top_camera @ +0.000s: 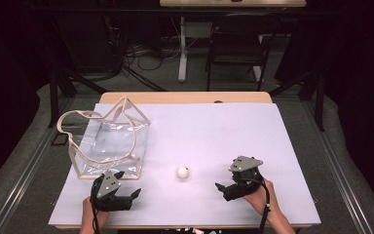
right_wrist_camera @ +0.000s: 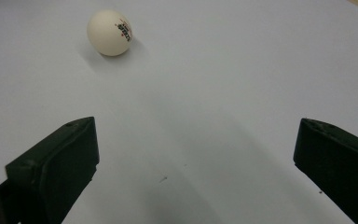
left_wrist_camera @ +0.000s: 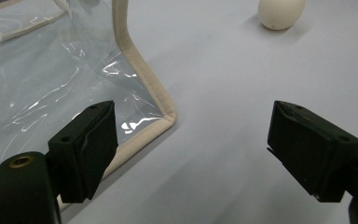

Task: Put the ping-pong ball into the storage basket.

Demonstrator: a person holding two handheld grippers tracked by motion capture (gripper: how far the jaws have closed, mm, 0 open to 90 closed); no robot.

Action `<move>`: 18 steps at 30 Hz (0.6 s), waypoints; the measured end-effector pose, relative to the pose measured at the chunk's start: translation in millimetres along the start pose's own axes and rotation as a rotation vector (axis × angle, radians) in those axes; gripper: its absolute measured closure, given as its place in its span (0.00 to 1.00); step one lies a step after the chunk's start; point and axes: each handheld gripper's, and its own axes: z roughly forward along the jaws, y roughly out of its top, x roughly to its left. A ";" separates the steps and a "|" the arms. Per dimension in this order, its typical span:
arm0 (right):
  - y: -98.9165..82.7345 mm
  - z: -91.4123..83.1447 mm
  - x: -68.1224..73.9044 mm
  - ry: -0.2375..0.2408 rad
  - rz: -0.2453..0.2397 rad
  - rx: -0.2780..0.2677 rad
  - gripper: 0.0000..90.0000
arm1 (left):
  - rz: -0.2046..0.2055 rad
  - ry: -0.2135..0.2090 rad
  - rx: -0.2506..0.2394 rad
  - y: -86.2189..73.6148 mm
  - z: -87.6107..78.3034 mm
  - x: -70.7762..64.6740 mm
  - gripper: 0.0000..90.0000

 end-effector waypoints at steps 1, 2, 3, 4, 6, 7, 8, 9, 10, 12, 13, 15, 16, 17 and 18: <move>1.2 0.9 0.0 0.004 -0.002 -0.004 0.00 | 0.000 0.000 0.000 0.0 0.0 0.0 0.18; 2.4 1.4 0.3 0.005 0.000 -0.003 0.00 | 0.000 0.002 0.001 0.1 -0.1 -0.1 0.18; 3.7 2.5 0.4 0.007 -0.003 -0.004 0.00 | 0.001 0.002 0.003 0.2 -0.1 -0.2 0.18; 5.1 3.5 0.5 0.011 -0.005 -0.004 0.00 | 0.001 0.001 0.001 0.2 0.0 -0.2 0.18; 7.2 5.3 1.1 0.014 -0.009 -0.004 0.00 | 0.002 0.000 0.002 0.3 0.1 -0.3 0.18; 8.3 6.0 1.3 0.014 -0.011 -0.002 0.00 | 0.003 0.000 0.002 0.4 0.1 -0.4 0.18; 9.3 7.3 1.4 0.019 -0.012 -0.005 0.00 | 0.003 0.000 0.002 0.4 0.1 -0.4 0.18; 9.9 8.1 1.6 0.020 -0.012 -0.001 0.00 | 0.003 0.000 0.002 0.4 0.1 -0.4 0.18; 10.4 8.7 1.6 0.021 -0.014 0.000 0.00 | 0.002 0.000 0.001 0.3 0.2 -0.2 0.18; 11.8 9.7 1.6 0.022 -0.014 0.002 0.00 | -0.001 0.000 0.000 0.3 0.5 -0.3 0.18; 12.5 10.2 1.5 0.023 -0.013 -0.001 0.00 | 0.000 -0.002 -0.001 0.3 0.6 -0.2 0.18; 14.0 11.3 1.4 0.025 -0.013 -0.001 0.00 | 0.001 -0.002 0.000 0.3 0.8 -0.3 0.18; 14.6 12.0 1.1 0.027 -0.015 -0.002 0.00 | 0.001 -0.002 -0.001 0.4 1.0 -0.3 0.18; 15.3 12.8 1.0 0.028 -0.016 -0.002 0.00 | 0.000 -0.002 -0.002 0.4 1.0 -0.3 0.18; 15.9 13.5 0.9 0.028 -0.018 -0.002 0.00 | -0.001 -0.001 -0.002 0.4 0.9 -0.3 0.18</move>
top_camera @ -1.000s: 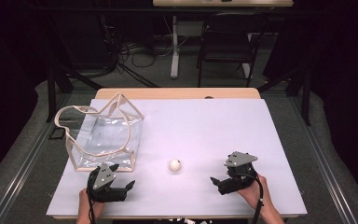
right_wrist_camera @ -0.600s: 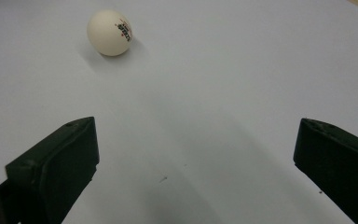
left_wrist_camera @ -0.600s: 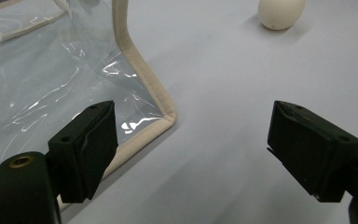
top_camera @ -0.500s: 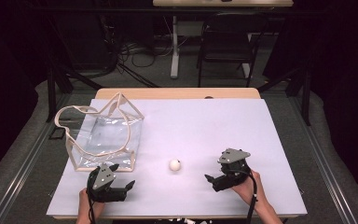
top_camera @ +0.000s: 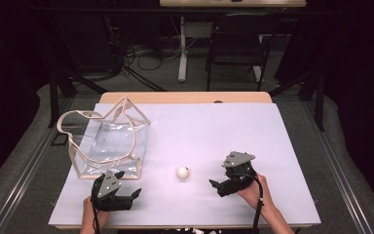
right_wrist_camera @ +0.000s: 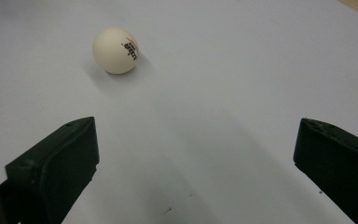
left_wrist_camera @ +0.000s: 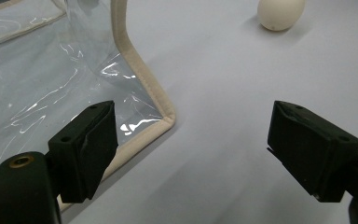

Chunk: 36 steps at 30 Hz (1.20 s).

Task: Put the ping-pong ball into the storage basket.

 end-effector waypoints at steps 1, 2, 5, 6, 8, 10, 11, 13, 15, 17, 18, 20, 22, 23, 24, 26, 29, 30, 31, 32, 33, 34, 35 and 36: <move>0.5 0.8 -0.3 0.002 -0.002 0.001 0.00 | 0.001 -0.001 0.000 -0.1 -0.1 0.1 0.18; 1.0 1.8 -0.1 0.004 0.000 0.001 0.00 | 0.001 -0.001 0.001 -0.1 -0.1 0.1 0.18; 2.4 3.8 0.2 0.008 -0.002 0.004 0.00 | 0.004 -0.001 0.003 0.0 -0.2 -0.1 0.18; 3.0 4.7 0.8 0.011 -0.001 0.005 0.00 | 0.004 -0.001 0.003 0.0 -0.2 -0.2 0.18; 4.3 6.5 1.3 0.016 -0.004 0.009 0.00 | 0.005 -0.001 0.004 0.0 -0.1 -0.3 0.18; 5.8 8.7 1.5 0.018 -0.008 0.011 0.00 | 0.005 -0.001 0.004 0.0 -0.2 -0.2 0.18; 6.5 9.2 1.1 0.021 -0.010 0.012 0.00 | 0.004 -0.001 0.002 0.0 -0.2 -0.1 0.18; 8.7 11.0 1.0 0.022 -0.011 0.010 0.00 | 0.006 0.000 0.004 0.0 -0.3 0.0 0.18; 11.4 12.7 1.5 0.026 -0.010 0.011 0.00 | 0.006 0.000 0.004 -0.1 -0.5 0.0 0.18; 13.3 14.0 1.9 0.029 -0.012 0.011 0.00 | 0.005 0.000 0.002 -0.1 -0.9 0.0 0.18; 14.3 15.2 1.9 0.032 -0.017 0.009 0.00 | 0.006 0.001 0.001 -0.2 -1.0 0.0 0.18; 16.0 16.9 2.9 0.034 -0.016 0.011 0.00 | 0.005 0.001 0.002 -0.2 -1.0 0.0 0.18; 18.2 18.4 3.6 0.038 -0.021 0.012 0.00 | 0.005 0.001 0.001 -0.2 -0.9 0.0 0.18; 18.9 18.7 3.8 0.037 -0.023 0.015 0.00 | 0.005 0.000 0.003 -0.2 -0.8 0.0 0.18; 19.9 18.5 3.8 0.035 -0.026 0.017 0.00 | 0.005 0.000 0.003 -0.2 -0.8 0.0 0.18; 21.8 17.5 2.4 0.036 -0.021 0.007 0.00 | 0.005 0.000 0.003 -0.3 -0.7 0.1 0.18; 24.7 17.5 1.9 0.040 -0.018 0.003 0.00 | 0.008 -0.001 0.004 -0.2 -0.4 0.1 0.18; 25.6 18.0 2.0 0.040 -0.022 0.002 0.00 | 0.007 -0.001 0.004 -0.2 -0.6 -0.1 0.18; 26.4 18.4 2.4 0.043 -0.018 0.002 0.00 | 0.006 -0.001 0.004 -0.2 -0.7 -0.2 0.18; 27.3 19.0 2.7 0.045 -0.019 0.003 0.00 | 0.007 0.000 0.004 -0.2 -0.7 -0.3 0.18; 28.1 19.6 3.1 0.046 -0.022 0.004 0.00 | 0.007 0.000 0.004 -0.2 -0.7 -0.5 0.18; 28.9 20.1 3.7 0.047 -0.024 0.005 0.00 | 0.007 0.000 0.003 -0.2 -0.7 -0.5 0.18; 29.6 20.7 4.1 0.050 -0.025 0.003 0.00 | 0.009 -0.001 0.004 -0.2 -0.6 -0.6 0.18; 30.4 21.4 4.6 0.053 -0.024 0.004 0.00 | 0.008 -0.001 0.004 -0.2 -0.4 -0.7 0.18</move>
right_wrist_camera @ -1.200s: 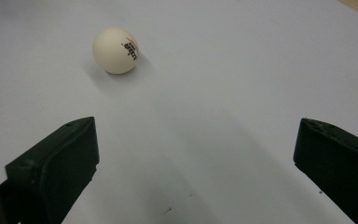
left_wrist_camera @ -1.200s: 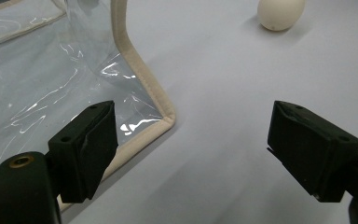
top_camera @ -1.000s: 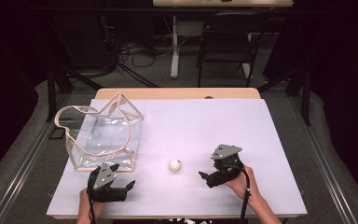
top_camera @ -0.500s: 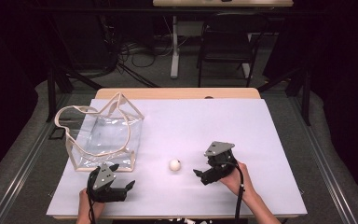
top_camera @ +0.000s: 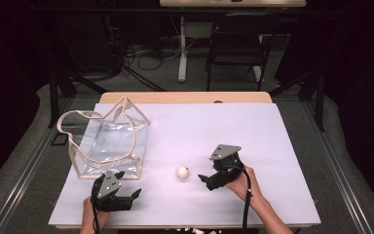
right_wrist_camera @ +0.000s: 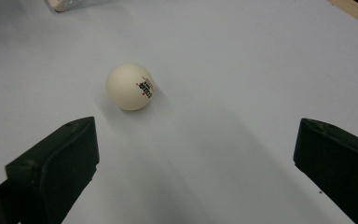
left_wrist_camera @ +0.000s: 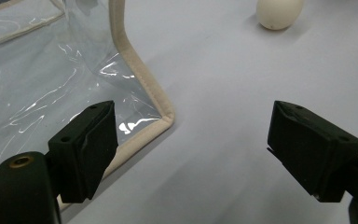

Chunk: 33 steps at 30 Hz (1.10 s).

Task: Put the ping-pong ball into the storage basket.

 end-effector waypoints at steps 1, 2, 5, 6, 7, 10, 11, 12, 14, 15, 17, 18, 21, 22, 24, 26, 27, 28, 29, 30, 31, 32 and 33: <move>0.8 1.0 0.0 0.003 -0.004 -0.001 0.00 | 0.001 0.000 0.001 0.0 0.2 0.1 0.18; 1.8 1.9 0.2 0.002 -0.004 0.002 0.00 | -0.002 0.000 0.001 0.0 0.5 0.0 0.18; 4.3 5.6 0.5 0.014 -0.005 0.001 0.00 | -0.002 0.001 -0.002 0.1 0.4 -0.5 0.18; 5.3 7.0 0.8 0.017 -0.007 0.004 0.00 | -0.002 0.001 -0.003 0.1 0.2 -0.7 0.18; 6.0 8.2 1.2 0.018 -0.007 0.006 0.00 | -0.001 0.000 -0.003 0.1 0.1 -0.7 0.18; 8.0 12.7 2.3 0.026 -0.006 0.009 0.00 | -0.001 0.000 -0.002 0.0 -0.2 -0.1 0.18; 9.0 14.2 2.8 0.032 -0.007 0.012 0.00 | -0.002 0.000 -0.004 -0.1 -0.3 -0.1 0.18; 10.1 15.7 3.0 0.034 -0.009 0.014 0.00 | -0.002 0.001 -0.005 -0.1 -0.4 0.0 0.18; 12.3 18.4 3.8 0.045 -0.010 0.015 0.00 | -0.001 0.001 -0.004 0.0 -0.3 -0.1 0.18; 13.4 19.1 4.6 0.053 -0.009 0.018 0.00 | -0.001 0.000 -0.004 0.0 -0.2 -0.4 0.18; 14.5 19.5 4.9 0.056 -0.017 0.016 0.00 | -0.001 0.000 -0.004 0.1 -0.2 -0.7 0.18; 16.4 20.6 5.8 0.056 -0.020 0.016 0.00 | -0.001 0.001 -0.006 0.2 0.1 -1.1 0.18; 17.6 22.6 5.3 0.059 -0.019 0.017 0.00 | 0.000 -0.001 -0.006 0.2 0.7 -1.0 0.18; 18.0 23.6 4.6 0.062 -0.021 0.018 0.00 | 0.002 -0.001 -0.005 0.3 0.9 -0.9 0.18; 18.6 24.3 4.8 0.065 -0.018 0.019 0.00 | 0.006 0.002 -0.006 0.5 0.6 -0.9 0.18; 19.1 25.4 4.8 0.065 -0.020 0.024 0.00 | 0.005 0.004 -0.007 0.5 0.3 -0.9 0.18; 19.1 25.4 4.8 0.065 -0.020 0.024 0.00 | 0.000 0.005 -0.008 0.4 0.0 -0.8 0.18; 20.2 27.0 4.8 0.071 -0.020 0.024 0.00 | 0.002 0.004 -0.006 0.2 -0.3 -0.1 0.18; 20.5 27.7 5.0 0.071 -0.020 0.024 0.00 | 0.001 0.004 -0.006 0.0 -0.3 0.1 0.18; 21.2 28.5 5.4 0.073 -0.020 0.027 0.00 | 0.001 0.004 -0.004 0.0 -0.3 0.1 0.18; 22.0 29.6 5.5 0.074 -0.025 0.028 0.00 | 0.001 0.004 -0.004 0.0 -0.3 0.1 0.18; 22.7 30.4 5.6 0.075 -0.026 0.028 0.00 | 0.001 0.004 -0.005 0.0 -0.3 0.0 0.18; 23.5 31.3 5.8 0.075 -0.028 0.029 0.00 | 0.002 0.003 -0.006 0.0 -0.3 0.0 0.18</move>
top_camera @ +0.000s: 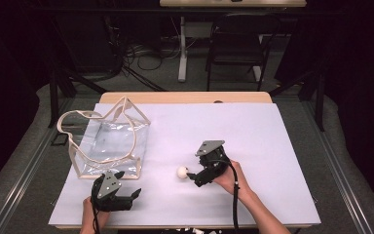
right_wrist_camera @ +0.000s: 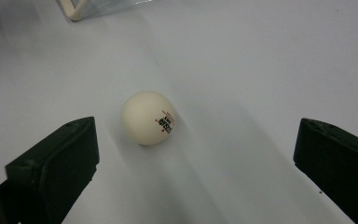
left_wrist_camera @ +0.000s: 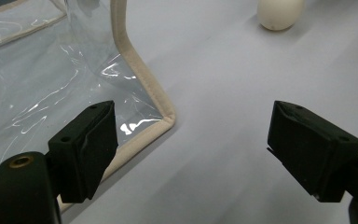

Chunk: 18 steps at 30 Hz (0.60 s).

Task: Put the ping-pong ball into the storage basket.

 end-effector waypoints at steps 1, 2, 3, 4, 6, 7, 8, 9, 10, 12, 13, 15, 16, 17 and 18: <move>1.0 0.9 -0.2 0.001 -0.003 0.002 0.00 | 0.000 -0.001 0.000 0.0 0.0 0.0 0.18; 1.5 1.6 -0.5 0.003 -0.003 0.001 0.00 | 0.000 0.000 0.000 -0.1 0.0 0.1 0.18; 2.2 2.7 -0.7 0.006 -0.007 0.001 0.00 | 0.000 0.001 0.001 -0.2 0.0 0.3 0.18; 3.0 3.5 -0.5 0.005 -0.008 0.003 0.00 | -0.001 0.002 0.001 -0.2 0.0 0.4 0.18; 4.4 5.5 0.0 0.009 -0.010 0.004 0.00 | -0.003 0.002 -0.001 -0.3 0.1 0.5 0.18; 5.0 6.6 0.1 0.011 -0.012 0.006 0.00 | -0.002 0.002 0.002 -0.2 0.1 0.4 0.18; 5.5 8.1 0.3 0.012 -0.014 0.007 0.00 | -0.001 0.002 0.002 -0.1 0.2 0.1 0.18; 5.8 9.3 0.4 0.015 -0.015 0.010 0.00 | -0.001 0.002 0.002 -0.1 0.2 0.1 0.18; 5.8 9.3 0.4 0.015 -0.015 0.010 0.00 | -0.001 0.002 0.003 0.0 0.4 -0.1 0.18; 6.7 13.9 0.9 0.022 -0.016 0.021 0.00 | -0.002 0.001 0.000 0.1 0.9 -0.4 0.18; 6.7 13.9 0.9 0.022 -0.016 0.021 0.00 | -0.002 0.001 0.000 0.1 0.9 -0.4 0.18; 6.9 18.2 0.7 0.030 -0.018 0.027 0.00 | -0.001 0.000 0.004 0.0 1.3 -0.1 0.18; 6.9 19.5 0.6 0.035 -0.018 0.029 0.00 | -0.001 0.000 0.003 0.0 1.4 -0.1 0.18; 6.9 20.6 0.7 0.035 -0.017 0.034 0.00 | -0.002 0.000 0.003 0.0 1.4 -0.2 0.18; 7.0 21.7 0.7 0.036 -0.018 0.036 0.00 | -0.002 -0.001 0.003 0.0 1.5 -0.2 0.18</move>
